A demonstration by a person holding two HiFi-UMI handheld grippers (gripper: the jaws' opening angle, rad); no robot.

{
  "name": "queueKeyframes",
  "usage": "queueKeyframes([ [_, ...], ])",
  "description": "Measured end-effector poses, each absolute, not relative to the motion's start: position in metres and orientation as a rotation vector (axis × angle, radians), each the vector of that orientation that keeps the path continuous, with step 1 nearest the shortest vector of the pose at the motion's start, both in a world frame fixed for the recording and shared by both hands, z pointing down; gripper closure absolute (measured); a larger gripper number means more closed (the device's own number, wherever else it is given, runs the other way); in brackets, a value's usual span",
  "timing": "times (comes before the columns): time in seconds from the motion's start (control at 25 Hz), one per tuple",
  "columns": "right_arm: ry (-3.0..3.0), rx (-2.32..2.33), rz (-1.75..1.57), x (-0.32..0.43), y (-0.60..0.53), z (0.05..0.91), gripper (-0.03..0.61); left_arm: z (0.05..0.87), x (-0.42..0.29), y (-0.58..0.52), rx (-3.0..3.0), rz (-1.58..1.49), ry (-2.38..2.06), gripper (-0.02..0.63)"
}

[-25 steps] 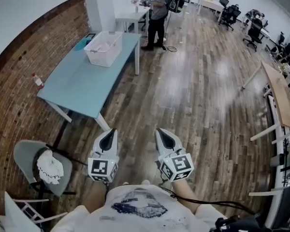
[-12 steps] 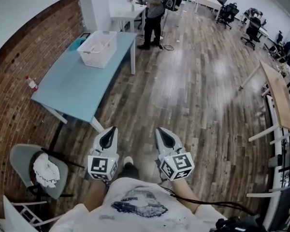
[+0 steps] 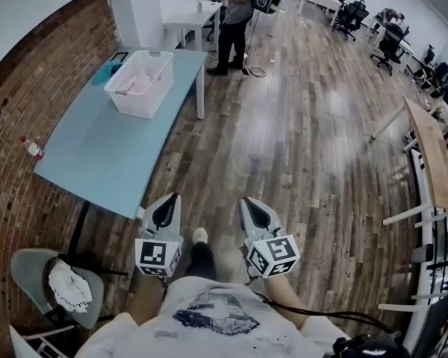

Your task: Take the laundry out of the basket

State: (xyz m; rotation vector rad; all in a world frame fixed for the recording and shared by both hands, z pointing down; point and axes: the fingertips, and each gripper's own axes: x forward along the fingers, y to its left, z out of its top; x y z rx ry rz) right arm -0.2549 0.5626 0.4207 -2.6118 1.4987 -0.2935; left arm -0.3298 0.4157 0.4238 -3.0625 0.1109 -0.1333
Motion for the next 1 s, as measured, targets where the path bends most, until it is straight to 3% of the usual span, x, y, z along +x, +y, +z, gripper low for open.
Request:
queueKeyframes([
  [0.48,1.554,-2.592,-0.250,-0.096,0.384,0.396,0.581,0.402,-0.172,0.244,-3.073,-0.085,0.146,0.621],
  [1.0,1.705,-2.467,-0.263,-0.019,0.264,0.396,0.581,0.405,-0.115,0.132,-3.071,-0.094,0.350,0.621],
])
